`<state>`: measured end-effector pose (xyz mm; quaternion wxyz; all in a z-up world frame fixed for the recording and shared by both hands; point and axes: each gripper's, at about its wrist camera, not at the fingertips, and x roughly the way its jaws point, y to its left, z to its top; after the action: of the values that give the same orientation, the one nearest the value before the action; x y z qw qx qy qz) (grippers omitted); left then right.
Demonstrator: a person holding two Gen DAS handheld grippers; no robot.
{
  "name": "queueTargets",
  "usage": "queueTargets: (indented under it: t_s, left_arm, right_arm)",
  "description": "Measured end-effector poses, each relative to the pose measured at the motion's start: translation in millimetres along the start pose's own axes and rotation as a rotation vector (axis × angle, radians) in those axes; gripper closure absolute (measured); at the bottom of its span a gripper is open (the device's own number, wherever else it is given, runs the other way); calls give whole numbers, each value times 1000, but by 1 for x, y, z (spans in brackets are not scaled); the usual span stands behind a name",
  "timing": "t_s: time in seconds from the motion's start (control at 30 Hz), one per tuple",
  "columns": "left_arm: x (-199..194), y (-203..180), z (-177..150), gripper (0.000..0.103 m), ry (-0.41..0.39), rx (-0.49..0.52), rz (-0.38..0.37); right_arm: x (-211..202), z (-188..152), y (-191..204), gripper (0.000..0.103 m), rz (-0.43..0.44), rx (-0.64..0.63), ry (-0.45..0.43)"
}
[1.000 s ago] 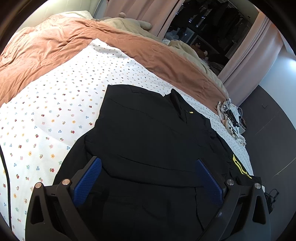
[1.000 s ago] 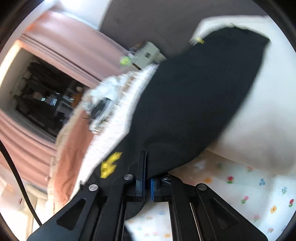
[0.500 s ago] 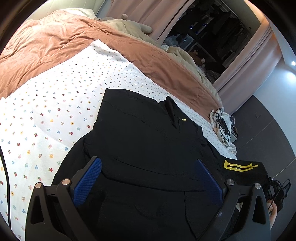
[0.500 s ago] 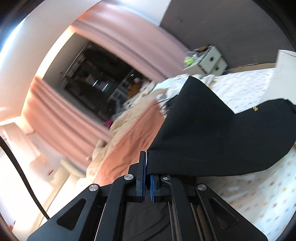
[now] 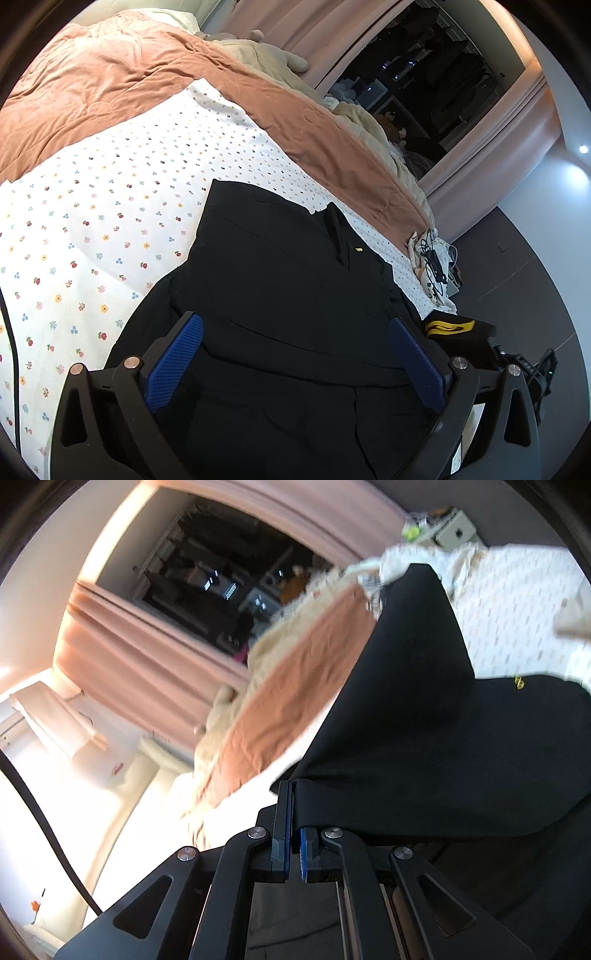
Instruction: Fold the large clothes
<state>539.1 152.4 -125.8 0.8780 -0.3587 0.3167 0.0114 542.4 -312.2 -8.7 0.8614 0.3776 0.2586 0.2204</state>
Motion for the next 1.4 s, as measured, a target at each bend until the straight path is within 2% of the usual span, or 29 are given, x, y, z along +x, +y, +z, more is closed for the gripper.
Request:
queueTargets:
  t_s: [0.13,0.2,0.27,0.3,0.37,0.4,0.43,0.47,0.5,0.63,0.7,0.8,0.9,1.0,1.07,1.2,1.4]
  left_arm:
    - [1,3,1,0,2,-13,1]
    - [4,2,0,0,6,-15,1]
    - [6,0,0,0,12,-10,3]
    - [8,-2,-1,0,15,-5,6]
    - [11,-4,-2,0,20,4,11]
    - [11,-5,-3,0,23,9,12]
    - [12,-7,-4,0,25,14,15]
    - [13,-7,-4,0,26,17,17]
    - [13,-8,-5,0,25,20,19]
    - [14,-10,-7,0,26,27,25]
    - [14,-10,-8,0,25,31,28]
    - [16,-11,-9,0,30,36,29]
    - [16,-13,-9,0,33,44,31]
    - [16,-14,-9,0,32,52,35]
    - [17,-15,-10,0,32,57,40]
    - [20,-17,-12,0,42,73,46]
    - [20,-19,-11,0,36,76,49]
  right_arm:
    - [33,12,-13,103,-37,1,110]
    - [52,20,-14,102,-82,33,165]
    - [70,18,-22,102,-170,42,273]
    - [74,17,-28,101,-187,49,303]
    - [74,19,-39,89,-195,69,324]
    - [72,21,-43,64,-186,83,332]
    - [66,20,-45,26,-168,98,340]
    - [59,22,-46,11,-145,109,336]
    - [52,20,-47,6,-132,110,329]
    - [21,30,-44,6,-187,79,370]
    - [1,34,-46,6,-184,80,369]
    - [-25,51,-46,6,-186,54,335]
    - [-66,70,-40,6,-190,-25,248]
    - [-97,96,-46,6,-296,-106,140]
    - [-116,116,-57,6,-407,-160,87]
    - [-140,146,-85,6,-469,-132,54]
    - [-157,166,-107,6,-642,-164,30]
